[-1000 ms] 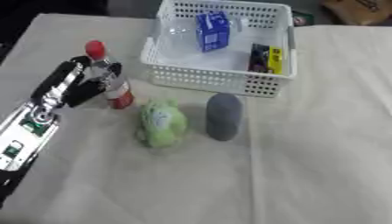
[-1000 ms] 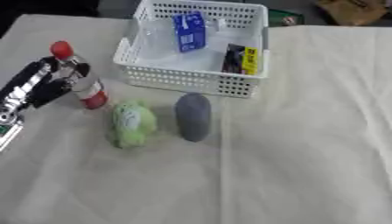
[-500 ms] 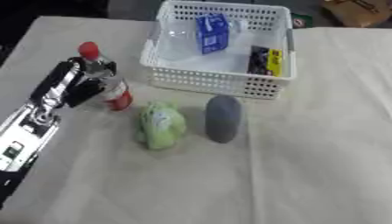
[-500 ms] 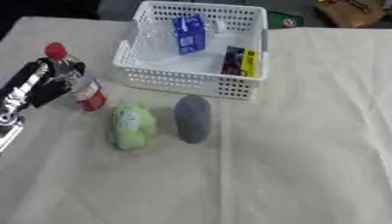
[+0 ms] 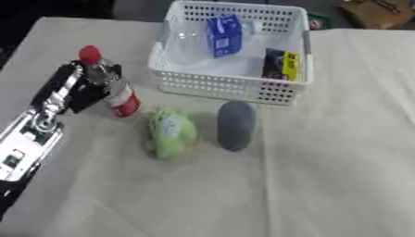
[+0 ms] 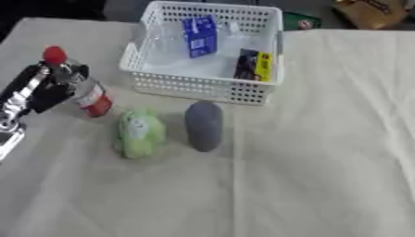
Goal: Pick up objects on the table and place them in the box.
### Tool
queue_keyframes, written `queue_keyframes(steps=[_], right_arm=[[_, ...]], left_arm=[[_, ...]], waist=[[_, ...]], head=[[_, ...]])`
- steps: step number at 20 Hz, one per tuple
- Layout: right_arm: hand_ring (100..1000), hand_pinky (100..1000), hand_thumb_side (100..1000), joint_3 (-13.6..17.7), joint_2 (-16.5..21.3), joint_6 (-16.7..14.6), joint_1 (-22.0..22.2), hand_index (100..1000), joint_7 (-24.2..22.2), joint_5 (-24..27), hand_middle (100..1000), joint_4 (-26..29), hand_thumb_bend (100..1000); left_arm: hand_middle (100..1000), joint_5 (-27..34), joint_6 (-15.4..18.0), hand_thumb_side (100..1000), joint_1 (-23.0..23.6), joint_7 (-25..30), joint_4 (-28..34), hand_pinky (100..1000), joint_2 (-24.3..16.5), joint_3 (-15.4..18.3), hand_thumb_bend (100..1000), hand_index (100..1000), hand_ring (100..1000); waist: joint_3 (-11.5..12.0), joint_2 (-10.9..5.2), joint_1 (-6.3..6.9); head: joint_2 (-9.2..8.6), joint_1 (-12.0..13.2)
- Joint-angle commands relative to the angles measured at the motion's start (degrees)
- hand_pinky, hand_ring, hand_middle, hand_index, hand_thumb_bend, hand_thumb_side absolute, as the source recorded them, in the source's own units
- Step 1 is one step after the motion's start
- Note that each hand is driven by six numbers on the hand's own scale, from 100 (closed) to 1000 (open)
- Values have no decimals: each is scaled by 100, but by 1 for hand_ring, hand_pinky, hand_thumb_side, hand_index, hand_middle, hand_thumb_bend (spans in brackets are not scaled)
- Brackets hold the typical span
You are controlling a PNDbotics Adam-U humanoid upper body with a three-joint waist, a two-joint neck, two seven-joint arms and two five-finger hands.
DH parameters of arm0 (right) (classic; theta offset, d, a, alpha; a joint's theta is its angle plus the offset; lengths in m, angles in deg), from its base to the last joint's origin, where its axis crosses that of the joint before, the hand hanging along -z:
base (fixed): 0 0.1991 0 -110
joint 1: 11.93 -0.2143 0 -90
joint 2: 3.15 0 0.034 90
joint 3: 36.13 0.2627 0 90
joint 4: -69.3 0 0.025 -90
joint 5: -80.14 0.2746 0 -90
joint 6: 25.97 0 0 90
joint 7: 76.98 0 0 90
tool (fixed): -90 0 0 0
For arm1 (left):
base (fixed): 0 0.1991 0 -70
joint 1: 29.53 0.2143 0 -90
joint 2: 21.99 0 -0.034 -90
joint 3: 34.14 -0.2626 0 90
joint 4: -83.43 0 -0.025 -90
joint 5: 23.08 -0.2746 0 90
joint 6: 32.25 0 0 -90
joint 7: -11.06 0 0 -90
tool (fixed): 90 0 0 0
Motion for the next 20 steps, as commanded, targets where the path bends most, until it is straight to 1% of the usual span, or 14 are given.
queue_keyframes(steps=[1, 4, 11, 14, 17, 20], right_arm=[[854, 902, 1000, 62, 81, 2, -37, 851, 19, 29, 760, 100, 100], [854, 902, 1000, 67, 86, 3, -36, 851, 19, 30, 760, 100, 100], [854, 903, 1000, 78, 98, -2, -25, 851, 19, 27, 760, 100, 100], [854, 903, 1000, 83, 100, -8, -25, 851, 19, 28, 760, 100, 100], [855, 904, 1000, 94, 96, -6, -30, 849, 19, 33, 760, 100, 100], [855, 904, 1000, 106, 101, -8, -32, 849, 19, 38, 761, 100, 100]], left_arm=[[615, 49, -27, 791, -47, -152, 142, 763, -75, 109, 100, 628, 697], [614, 61, -80, 786, -38, -203, 241, 762, -90, 138, 100, 627, 695], [606, -262, -184, 713, -49, -210, 583, 742, -237, 259, 100, 618, 676], [607, -411, -223, 712, -48, -173, 679, 742, -259, 281, 100, 619, 676], [596, -473, -245, 693, -31, -135, 703, 717, -254, 271, 100, 603, 660], [595, -509, -266, 688, -42, -208, 785, 709, -240, 317, 100, 601, 658]], waist=[[2, -128, 0], [0, -133, 1], [35, -155, 2], [35, -157, 3], [33, -153, -3], [29, -153, -10]], head=[[-45, -16], [-35, -21], [10, -58], [9, -60], [11, -56], [11, -61]])
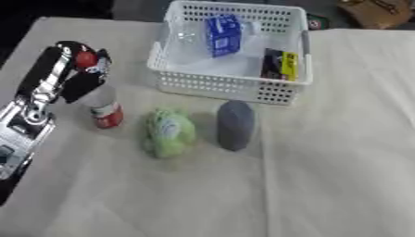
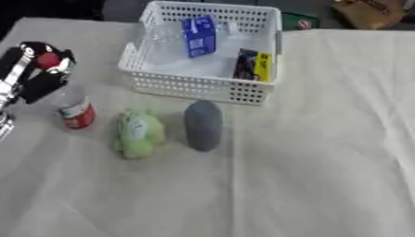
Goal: Pick up objects on the table and place them in the box.
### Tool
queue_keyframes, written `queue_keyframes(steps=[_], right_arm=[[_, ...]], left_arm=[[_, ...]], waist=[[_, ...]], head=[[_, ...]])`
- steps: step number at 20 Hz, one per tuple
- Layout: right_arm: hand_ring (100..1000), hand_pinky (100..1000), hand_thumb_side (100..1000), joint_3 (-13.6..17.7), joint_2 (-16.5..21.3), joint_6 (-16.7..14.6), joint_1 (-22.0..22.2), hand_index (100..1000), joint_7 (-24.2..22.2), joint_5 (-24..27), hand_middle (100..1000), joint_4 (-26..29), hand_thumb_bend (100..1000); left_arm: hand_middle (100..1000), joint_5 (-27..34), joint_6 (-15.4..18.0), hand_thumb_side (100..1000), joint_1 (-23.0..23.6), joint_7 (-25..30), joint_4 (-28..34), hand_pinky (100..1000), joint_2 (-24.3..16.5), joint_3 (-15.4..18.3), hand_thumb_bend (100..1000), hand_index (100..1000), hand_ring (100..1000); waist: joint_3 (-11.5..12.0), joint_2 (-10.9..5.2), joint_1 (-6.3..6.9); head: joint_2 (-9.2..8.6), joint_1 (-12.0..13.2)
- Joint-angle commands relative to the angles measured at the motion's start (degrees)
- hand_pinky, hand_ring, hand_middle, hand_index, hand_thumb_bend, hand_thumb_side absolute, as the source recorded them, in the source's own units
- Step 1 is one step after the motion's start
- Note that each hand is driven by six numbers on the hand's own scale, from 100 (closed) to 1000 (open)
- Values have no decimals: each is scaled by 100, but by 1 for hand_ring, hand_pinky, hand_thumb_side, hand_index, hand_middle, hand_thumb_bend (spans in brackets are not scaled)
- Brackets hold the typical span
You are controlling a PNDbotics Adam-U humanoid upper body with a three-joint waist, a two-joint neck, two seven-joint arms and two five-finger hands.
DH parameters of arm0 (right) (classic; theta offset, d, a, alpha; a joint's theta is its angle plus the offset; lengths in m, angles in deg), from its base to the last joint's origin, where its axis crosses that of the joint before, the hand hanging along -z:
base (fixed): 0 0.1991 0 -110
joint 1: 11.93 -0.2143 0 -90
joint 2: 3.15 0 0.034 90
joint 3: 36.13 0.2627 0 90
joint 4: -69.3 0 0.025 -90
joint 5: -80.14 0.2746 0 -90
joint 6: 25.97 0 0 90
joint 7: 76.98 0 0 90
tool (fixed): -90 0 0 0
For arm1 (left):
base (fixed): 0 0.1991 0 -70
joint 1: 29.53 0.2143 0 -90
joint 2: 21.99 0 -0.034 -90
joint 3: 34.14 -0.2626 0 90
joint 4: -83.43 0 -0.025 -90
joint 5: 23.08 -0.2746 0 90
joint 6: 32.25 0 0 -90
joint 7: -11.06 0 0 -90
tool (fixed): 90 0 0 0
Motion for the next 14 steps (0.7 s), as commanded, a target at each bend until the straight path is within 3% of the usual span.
queue_keyframes(steps=[1, 11, 13, 14], right_arm=[[855, 904, 1000, 69, 102, -11, -35, 849, 19, 38, 760, 100, 100], [855, 903, 1000, 83, 104, -34, -54, 846, 19, 56, 759, 100, 100], [856, 903, 1000, 87, 103, -41, -60, 846, 19, 62, 759, 100, 100], [856, 904, 1000, 92, 104, -45, -64, 845, 19, 63, 759, 100, 100]], left_arm=[[599, -72, -41, 689, -69, -66, 187, 708, -185, 117, 100, 605, 660], [657, -208, -159, 716, -52, 77, 132, 691, -180, 43, 100, 649, 705], [675, -191, -157, 736, -46, 119, 95, 698, -168, 22, 100, 659, 716], [728, -160, -139, 808, -34, 169, 74, 728, -160, 1, 100, 702, 751]], waist=[[-7, -146, -2], [-18, -130, -15], [-26, -125, -15], [-30, -120, -17]], head=[[7, -9], [-8, -6], [-13, -6], [-15, -4]])
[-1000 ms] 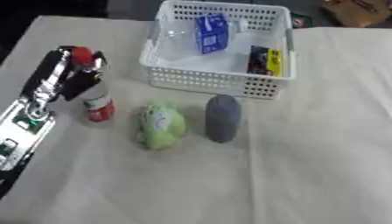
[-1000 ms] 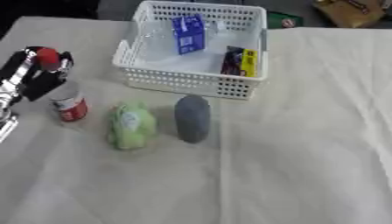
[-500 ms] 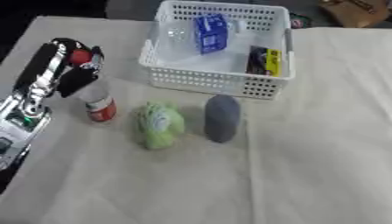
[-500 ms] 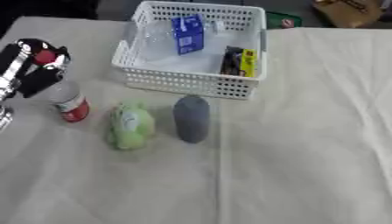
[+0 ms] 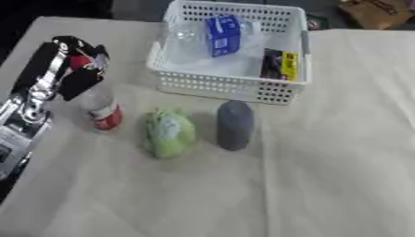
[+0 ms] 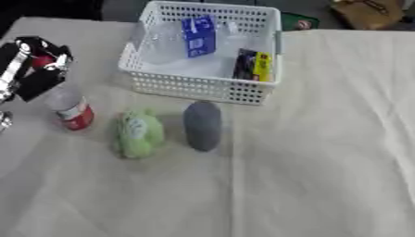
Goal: Pick up objects on the table and place them in the box.
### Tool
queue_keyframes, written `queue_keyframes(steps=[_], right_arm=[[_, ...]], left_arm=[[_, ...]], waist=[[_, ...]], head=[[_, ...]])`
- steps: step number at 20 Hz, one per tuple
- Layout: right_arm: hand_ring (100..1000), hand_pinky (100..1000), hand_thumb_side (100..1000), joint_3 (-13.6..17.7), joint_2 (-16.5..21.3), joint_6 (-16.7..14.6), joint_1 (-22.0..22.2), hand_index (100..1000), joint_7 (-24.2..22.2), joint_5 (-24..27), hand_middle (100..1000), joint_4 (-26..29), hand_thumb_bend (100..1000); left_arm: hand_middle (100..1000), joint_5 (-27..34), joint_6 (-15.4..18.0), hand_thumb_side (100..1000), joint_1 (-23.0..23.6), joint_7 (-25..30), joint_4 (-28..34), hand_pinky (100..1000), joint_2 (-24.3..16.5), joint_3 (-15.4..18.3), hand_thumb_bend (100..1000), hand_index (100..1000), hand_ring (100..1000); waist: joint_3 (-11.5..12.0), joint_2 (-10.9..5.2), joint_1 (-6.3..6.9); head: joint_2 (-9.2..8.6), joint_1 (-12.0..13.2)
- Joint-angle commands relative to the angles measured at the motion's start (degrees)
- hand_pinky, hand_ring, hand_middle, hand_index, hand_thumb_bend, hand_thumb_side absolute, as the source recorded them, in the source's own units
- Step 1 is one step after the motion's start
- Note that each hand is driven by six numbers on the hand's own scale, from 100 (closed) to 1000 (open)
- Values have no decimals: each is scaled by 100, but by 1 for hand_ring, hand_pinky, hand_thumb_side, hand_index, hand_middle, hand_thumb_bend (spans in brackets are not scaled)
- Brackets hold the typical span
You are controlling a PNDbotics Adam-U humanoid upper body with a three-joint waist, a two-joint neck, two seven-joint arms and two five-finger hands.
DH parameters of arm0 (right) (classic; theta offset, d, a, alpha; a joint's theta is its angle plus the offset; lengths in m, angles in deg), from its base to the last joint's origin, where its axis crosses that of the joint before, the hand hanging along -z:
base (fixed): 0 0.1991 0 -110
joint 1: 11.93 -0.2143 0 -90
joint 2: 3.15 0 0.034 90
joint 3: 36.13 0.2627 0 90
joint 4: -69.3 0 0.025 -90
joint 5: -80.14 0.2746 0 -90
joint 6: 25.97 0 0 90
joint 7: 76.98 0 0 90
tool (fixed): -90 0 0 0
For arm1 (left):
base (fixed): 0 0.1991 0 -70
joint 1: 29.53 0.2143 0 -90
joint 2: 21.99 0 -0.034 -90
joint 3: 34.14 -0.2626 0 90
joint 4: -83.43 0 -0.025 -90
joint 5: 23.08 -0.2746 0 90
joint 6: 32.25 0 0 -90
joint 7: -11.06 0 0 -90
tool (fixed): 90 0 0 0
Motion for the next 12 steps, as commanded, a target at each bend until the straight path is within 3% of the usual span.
queue_keyframes(steps=[1, 3, 4, 5, 6, 7, 8, 9, 10, 11, 12], right_arm=[[856, 904, 1000, 64, 105, -41, -62, 845, 18, 54, 759, 100, 100], [856, 904, 1000, 69, 105, -43, -63, 844, 18, 55, 759, 100, 100], [856, 903, 1000, 72, 105, -45, -67, 844, 18, 56, 759, 100, 100], [856, 903, 1000, 77, 105, -48, -71, 844, 18, 56, 759, 100, 100], [855, 903, 1000, 81, 104, -50, -74, 844, 18, 57, 759, 100, 100], [855, 903, 1000, 84, 102, -52, -76, 844, 18, 57, 759, 100, 100], [855, 903, 1000, 87, 102, -54, -77, 843, 18, 57, 759, 100, 100], [855, 903, 1000, 90, 102, -55, -78, 843, 18, 57, 759, 100, 100], [855, 903, 1000, 93, 102, -56, -79, 843, 18, 57, 758, 100, 100], [855, 903, 1000, 94, 102, -57, -80, 843, 18, 57, 758, 100, 100], [855, 903, 1000, 93, 103, -59, -81, 843, 18, 57, 758, 100, 100]], left_arm=[[728, 47, 39, 808, -36, 135, -11, 728, -153, -4, 100, 702, 751], [731, 104, 76, 812, -33, 208, -41, 730, -151, -1, 100, 705, 754], [825, 159, 112, 899, -14, 296, -61, 785, -139, -31, 100, 806, 834], [825, 231, 162, 899, -2, 413, -88, 785, -134, -49, 100, 806, 834], [872, 291, 210, 935, 5, 525, -116, 818, -129, -57, 161, 857, 880], [872, 336, 257, 935, 8, 629, -143, 818, -127, -57, 161, 857, 880], [947, 384, 299, 996, 15, 731, -167, 862, -122, -63, 234, 922, 946], [947, 457, 344, 996, 23, 852, -191, 862, -120, -71, 234, 922, 946], [1000, 520, 382, 1000, 28, 958, -210, 928, -123, -74, 283, 980, 1000], [1000, 571, 425, 1000, 34, 1084, -228, 928, -130, -78, 283, 980, 1000], [1000, 608, 470, 1000, 42, 1219, -243, 988, -138, -84, 338, 1000, 1000]], waist=[[-5, -118, -3], [-4, -115, -5], [-2, -109, -8], [2, -106, -10], [1, -104, -10], [0, -104, -10], [-1, -103, -10], [0, -104, -10], [0, -105, -10], [0, -106, -9], [2, -107, -8]], head=[[-15, -1], [-15, -1], [-15, 4], [-13, 6], [-13, 7], [-14, 7], [-28, 14], [-42, 20], [-56, 26], [-67, 30], [-71, 31]])
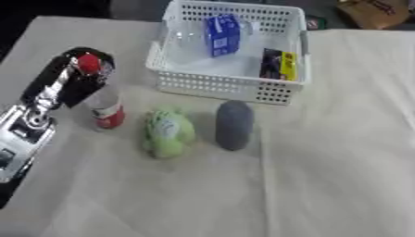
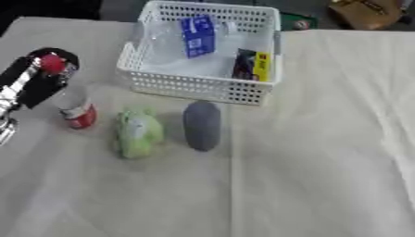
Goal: Pick up objects on the table and place them in the box.
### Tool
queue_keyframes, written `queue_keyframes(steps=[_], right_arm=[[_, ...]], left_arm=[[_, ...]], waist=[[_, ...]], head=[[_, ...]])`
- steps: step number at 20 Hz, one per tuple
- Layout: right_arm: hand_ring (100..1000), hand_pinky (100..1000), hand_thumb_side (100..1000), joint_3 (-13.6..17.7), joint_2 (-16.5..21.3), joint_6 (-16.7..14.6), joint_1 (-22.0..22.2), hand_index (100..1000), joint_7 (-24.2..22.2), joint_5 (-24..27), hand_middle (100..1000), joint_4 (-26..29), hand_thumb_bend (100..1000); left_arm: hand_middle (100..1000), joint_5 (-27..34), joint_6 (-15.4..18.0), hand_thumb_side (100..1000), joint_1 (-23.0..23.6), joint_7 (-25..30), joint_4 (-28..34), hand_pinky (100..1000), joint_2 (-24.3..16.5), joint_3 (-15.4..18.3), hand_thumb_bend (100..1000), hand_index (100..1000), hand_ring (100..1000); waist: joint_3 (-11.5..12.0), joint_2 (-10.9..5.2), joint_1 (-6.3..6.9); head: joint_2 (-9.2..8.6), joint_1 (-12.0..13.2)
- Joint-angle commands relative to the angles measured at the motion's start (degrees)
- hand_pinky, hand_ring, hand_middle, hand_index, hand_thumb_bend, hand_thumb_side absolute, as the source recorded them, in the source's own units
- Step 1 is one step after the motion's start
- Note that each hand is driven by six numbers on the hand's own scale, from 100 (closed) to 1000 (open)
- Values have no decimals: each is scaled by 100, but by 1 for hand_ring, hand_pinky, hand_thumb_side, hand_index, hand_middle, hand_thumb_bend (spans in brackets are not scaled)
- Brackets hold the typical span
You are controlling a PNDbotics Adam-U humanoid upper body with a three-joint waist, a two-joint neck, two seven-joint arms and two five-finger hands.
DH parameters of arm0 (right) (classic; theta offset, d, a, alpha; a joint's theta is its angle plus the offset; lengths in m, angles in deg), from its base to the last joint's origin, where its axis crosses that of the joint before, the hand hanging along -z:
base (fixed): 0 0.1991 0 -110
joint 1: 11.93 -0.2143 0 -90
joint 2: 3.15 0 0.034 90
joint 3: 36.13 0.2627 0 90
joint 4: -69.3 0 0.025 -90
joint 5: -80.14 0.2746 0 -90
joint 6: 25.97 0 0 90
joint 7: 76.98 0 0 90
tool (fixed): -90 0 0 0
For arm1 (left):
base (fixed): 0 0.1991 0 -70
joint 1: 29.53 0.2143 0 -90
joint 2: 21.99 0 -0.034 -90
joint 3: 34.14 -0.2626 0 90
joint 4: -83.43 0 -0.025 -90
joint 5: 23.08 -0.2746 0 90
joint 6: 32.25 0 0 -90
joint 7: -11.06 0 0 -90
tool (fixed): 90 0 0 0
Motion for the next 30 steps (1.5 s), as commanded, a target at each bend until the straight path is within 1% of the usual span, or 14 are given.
queue_keyframes(steps=[1, 2, 3, 4, 7, 8, 9, 10, 13, 15, 18, 27, 28, 30], right_arm=[[855, 903, 1000, 58, 104, -39, -53, 843, 3, 50, 758, 100, 100], [854, 903, 1000, 59, 105, -39, -53, 841, 3, 49, 757, 100, 100], [854, 903, 1000, 63, 106, -40, -53, 841, 3, 49, 757, 100, 100], [854, 902, 1000, 66, 106, -40, -53, 840, 3, 50, 756, 100, 100], [854, 902, 1000, 71, 104, -41, -54, 840, 3, 56, 756, 100, 100], [854, 902, 1000, 71, 104, -42, -55, 840, 3, 56, 756, 100, 100], [854, 902, 1000, 72, 105, -43, -57, 840, 3, 57, 756, 100, 100], [854, 902, 1000, 72, 105, -44, -59, 839, 3, 57, 756, 100, 100], [854, 902, 1000, 70, 103, -51, -61, 839, 3, 59, 754, 100, 100], [853, 902, 1000, 66, 103, -58, -63, 839, 3, 63, 754, 100, 100], [853, 902, 1000, 62, 100, -71, -64, 839, 3, 66, 754, 100, 100], [853, 903, 1000, 58, 92, -93, -61, 838, 3, 90, 754, 100, 100], [853, 902, 1000, 57, 92, -94, -61, 837, 3, 91, 754, 100, 100], [853, 902, 1000, 60, 92, -97, -62, 837, 3, 94, 754, 100, 100]], left_arm=[[1000, 143, 133, 1000, -27, 398, -7, 988, -148, 30, 338, 1000, 1000], [1000, 145, 158, 1000, -19, 511, -21, 1000, -162, 36, 372, 1000, 1000], [1000, 125, 170, 1000, -11, 625, -31, 1000, -178, 41, 372, 1000, 1000], [1000, 102, 176, 1000, -5, 718, -35, 1000, -186, 49, 398, 1000, 1000], [1000, 39, 182, 1000, 3, 902, -37, 1000, -191, 74, 399, 1000, 1000], [1000, 25, 176, 1000, 9, 939, -42, 1000, -193, 76, 422, 1000, 1000], [1000, 14, 164, 1000, 14, 978, -50, 1000, -196, 74, 422, 1000, 1000], [1000, 2, 151, 1000, 18, 1014, -58, 1000, -199, 73, 440, 1000, 1000], [1000, -71, 89, 1000, 25, 1082, -81, 1000, -210, 80, 432, 1000, 1000], [1000, -160, 34, 1000, 25, 1075, -88, 1000, -213, 82, 424, 1000, 1000], [1000, -356, -53, 1000, 21, 980, -92, 1000, -223, 88, 380, 1000, 1000], [1000, -880, -185, 982, 10, 616, -169, 1000, -195, 55, 366, 1000, 1000], [1000, -909, -187, 960, 9, 583, -179, 1000, -192, 52, 376, 1000, 1000], [1000, -977, -191, 975, 8, 504, -204, 1000, -187, 48, 373, 1000, 1000]], waist=[[5, -109, 6], [12, -110, 7], [21, -112, 6], [28, -112, 6], [39, -111, 3], [40, -111, 2], [41, -111, 2], [41, -111, 1], [40, -110, -5], [39, -110, -9], [36, -107, -12], [20, -101, -26], [19, -100, -26], [12, -95, -29]], head=[[-66, 18], [-53, 12], [-37, 5], [-30, 0], [-22, -7], [-19, -9], [-16, -11], [-13, -11], [-16, -13], [-19, -13], [-26, -12], [-45, -7], [-47, -7], [-55, -4]])
